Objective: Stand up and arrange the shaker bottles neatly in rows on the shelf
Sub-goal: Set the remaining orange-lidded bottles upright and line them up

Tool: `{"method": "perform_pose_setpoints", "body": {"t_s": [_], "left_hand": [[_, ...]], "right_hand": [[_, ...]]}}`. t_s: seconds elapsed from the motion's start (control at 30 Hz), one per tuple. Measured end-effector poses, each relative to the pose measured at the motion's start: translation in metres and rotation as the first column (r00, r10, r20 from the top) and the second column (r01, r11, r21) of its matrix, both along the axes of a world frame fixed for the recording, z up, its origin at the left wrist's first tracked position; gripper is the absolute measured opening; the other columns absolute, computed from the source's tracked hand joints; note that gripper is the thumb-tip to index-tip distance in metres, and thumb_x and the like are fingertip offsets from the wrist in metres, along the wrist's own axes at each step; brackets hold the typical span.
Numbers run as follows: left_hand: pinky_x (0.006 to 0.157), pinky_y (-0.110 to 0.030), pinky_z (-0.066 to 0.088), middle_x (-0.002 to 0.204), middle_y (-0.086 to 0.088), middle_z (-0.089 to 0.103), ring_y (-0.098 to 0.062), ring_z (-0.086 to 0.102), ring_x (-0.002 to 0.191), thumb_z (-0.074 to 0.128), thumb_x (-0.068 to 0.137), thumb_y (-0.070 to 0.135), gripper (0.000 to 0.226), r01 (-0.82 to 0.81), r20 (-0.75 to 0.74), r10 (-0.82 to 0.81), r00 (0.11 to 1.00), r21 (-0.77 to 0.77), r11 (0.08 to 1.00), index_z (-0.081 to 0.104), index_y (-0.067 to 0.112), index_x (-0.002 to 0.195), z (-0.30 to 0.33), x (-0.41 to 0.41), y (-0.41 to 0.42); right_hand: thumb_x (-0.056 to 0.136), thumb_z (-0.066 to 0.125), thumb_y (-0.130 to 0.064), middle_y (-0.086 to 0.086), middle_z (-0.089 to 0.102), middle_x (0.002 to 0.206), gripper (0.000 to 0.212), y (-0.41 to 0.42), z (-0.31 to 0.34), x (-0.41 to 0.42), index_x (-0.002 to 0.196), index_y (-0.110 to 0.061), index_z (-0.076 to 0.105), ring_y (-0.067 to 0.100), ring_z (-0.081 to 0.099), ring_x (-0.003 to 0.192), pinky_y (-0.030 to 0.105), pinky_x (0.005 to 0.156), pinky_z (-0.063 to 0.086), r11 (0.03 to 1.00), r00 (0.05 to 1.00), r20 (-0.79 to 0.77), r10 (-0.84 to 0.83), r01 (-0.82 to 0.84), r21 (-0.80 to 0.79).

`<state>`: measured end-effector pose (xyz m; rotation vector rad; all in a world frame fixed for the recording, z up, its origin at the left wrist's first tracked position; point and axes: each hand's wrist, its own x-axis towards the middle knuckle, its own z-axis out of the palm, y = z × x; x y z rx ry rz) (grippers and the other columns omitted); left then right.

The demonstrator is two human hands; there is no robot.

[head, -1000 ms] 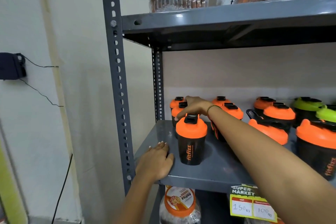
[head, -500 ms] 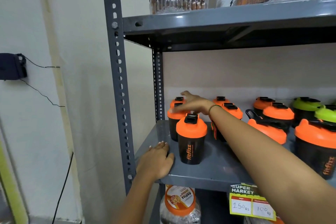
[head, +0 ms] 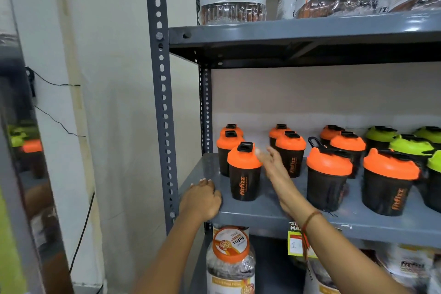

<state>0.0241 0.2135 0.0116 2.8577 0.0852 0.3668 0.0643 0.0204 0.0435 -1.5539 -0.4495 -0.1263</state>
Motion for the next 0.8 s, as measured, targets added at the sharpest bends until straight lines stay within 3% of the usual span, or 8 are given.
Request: {"method": "perform_pose_setpoints", "body": {"t_s": [0.07,0.17,0.23,0.33,0.43,0.6,0.8], "left_hand": [[0.115,-0.039,0.02,0.153,-0.014,0.03,-0.025,0.03,0.14,0.022,0.098,0.031,0.053,-0.008,0.019,0.008,1.0,0.034,0.999,0.031,0.007,0.144,-0.002,-0.008,-0.001],[0.115,-0.037,0.02,0.154,-0.014,0.03,-0.024,0.03,0.14,0.02,0.1,0.033,0.054,-0.007,0.063,0.001,0.998,0.094,0.996,0.029,0.005,0.145,-0.008,-0.02,-0.003],[0.116,-0.036,0.02,0.153,-0.014,0.031,-0.024,0.03,0.14,0.018,0.1,0.036,0.055,-0.011,0.091,0.0,0.996,0.118,0.993,0.028,0.006,0.145,-0.015,-0.027,-0.002],[0.118,-0.039,0.022,0.154,-0.013,0.03,-0.025,0.028,0.141,0.015,0.099,0.04,0.057,-0.014,0.1,0.003,0.995,0.103,0.995,0.027,0.009,0.146,-0.022,-0.036,0.0],[0.119,-0.039,0.018,0.155,-0.013,0.028,-0.025,0.025,0.143,0.014,0.1,0.041,0.058,-0.009,0.106,-0.003,0.994,0.112,0.994,0.025,0.009,0.147,-0.024,-0.045,-0.002],[0.119,-0.038,0.015,0.154,-0.013,0.029,-0.025,0.024,0.143,0.015,0.1,0.042,0.059,-0.021,0.149,0.003,0.989,0.12,0.992,0.025,0.008,0.146,-0.026,-0.052,-0.004],[0.12,-0.04,0.015,0.154,-0.013,0.03,-0.024,0.024,0.143,0.014,0.099,0.042,0.059,-0.023,0.189,-0.002,0.982,0.127,0.992,0.027,0.008,0.146,-0.033,-0.046,-0.002]], "right_hand": [[0.07,0.076,-0.056,-0.012,0.038,0.135,0.107,-0.003,-0.005,-0.002,0.153,-0.026,0.016,0.011,0.038,0.129,0.032,0.106,0.032,0.99,0.999,-0.016,0.052,-0.053,-0.134],[0.059,0.09,-0.041,-0.006,0.047,0.14,0.109,-0.003,-0.014,0.001,0.146,-0.022,0.028,0.015,0.047,0.127,0.038,0.109,0.038,0.959,0.999,-0.022,0.028,-0.033,-0.281],[0.058,0.091,-0.035,-0.002,0.056,0.133,0.092,-0.003,-0.017,0.001,0.134,-0.024,0.04,0.017,0.054,0.123,0.04,0.106,0.043,0.947,1.0,-0.002,-0.007,0.007,-0.321],[0.061,0.09,-0.03,-0.004,0.061,0.123,0.073,0.001,-0.016,-0.001,0.12,-0.031,0.047,0.016,0.058,0.116,0.038,0.103,0.045,0.938,1.0,0.024,0.017,-0.007,-0.347],[0.059,0.091,-0.032,-0.005,0.063,0.121,0.073,0.011,-0.014,-0.003,0.12,-0.029,0.049,0.013,0.06,0.112,0.035,0.099,0.047,0.934,0.999,0.028,0.043,-0.03,-0.356],[0.067,0.088,-0.023,-0.012,0.061,0.111,0.064,0.027,-0.014,-0.01,0.118,-0.027,0.049,-0.001,0.058,0.101,0.014,0.079,0.045,0.939,0.995,0.026,0.094,-0.08,-0.334],[0.071,0.086,-0.025,-0.011,0.058,0.119,0.065,0.027,-0.014,-0.014,0.123,-0.03,0.046,-0.001,0.055,0.103,0.012,0.078,0.042,0.937,0.993,0.024,0.118,-0.104,-0.333]]}}
